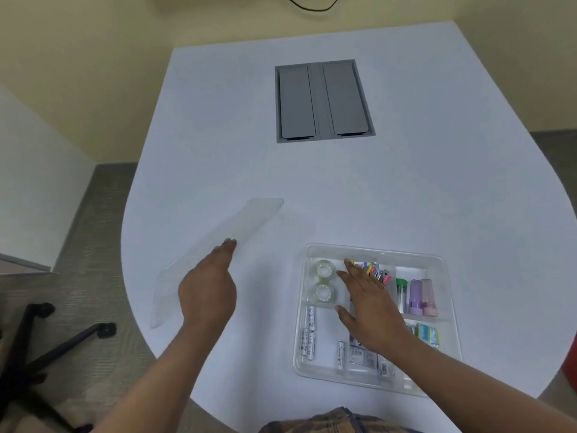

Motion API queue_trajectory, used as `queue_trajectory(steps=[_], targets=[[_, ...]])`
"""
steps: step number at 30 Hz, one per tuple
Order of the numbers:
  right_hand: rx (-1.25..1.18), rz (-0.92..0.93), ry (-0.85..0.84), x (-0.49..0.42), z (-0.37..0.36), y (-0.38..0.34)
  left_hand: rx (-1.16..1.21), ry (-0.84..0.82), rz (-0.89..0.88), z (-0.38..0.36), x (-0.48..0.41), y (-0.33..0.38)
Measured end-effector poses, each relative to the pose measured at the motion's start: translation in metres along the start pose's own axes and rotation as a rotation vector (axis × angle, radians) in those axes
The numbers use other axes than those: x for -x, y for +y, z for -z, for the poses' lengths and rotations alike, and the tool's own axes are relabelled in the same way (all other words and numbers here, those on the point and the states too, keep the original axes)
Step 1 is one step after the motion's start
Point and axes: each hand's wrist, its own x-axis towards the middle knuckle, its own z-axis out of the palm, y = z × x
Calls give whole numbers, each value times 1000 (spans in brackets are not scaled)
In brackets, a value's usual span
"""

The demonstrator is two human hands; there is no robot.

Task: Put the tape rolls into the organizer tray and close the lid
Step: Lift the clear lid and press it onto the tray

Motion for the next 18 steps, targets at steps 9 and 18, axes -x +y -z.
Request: queue_trajectory(steps=[9,18], targets=[[-280,5,200,-9,55,-39,243,235,42,63,-12,9],[-404,117,457,-28,129,-93,720,-40,-344,124,-25,3]])
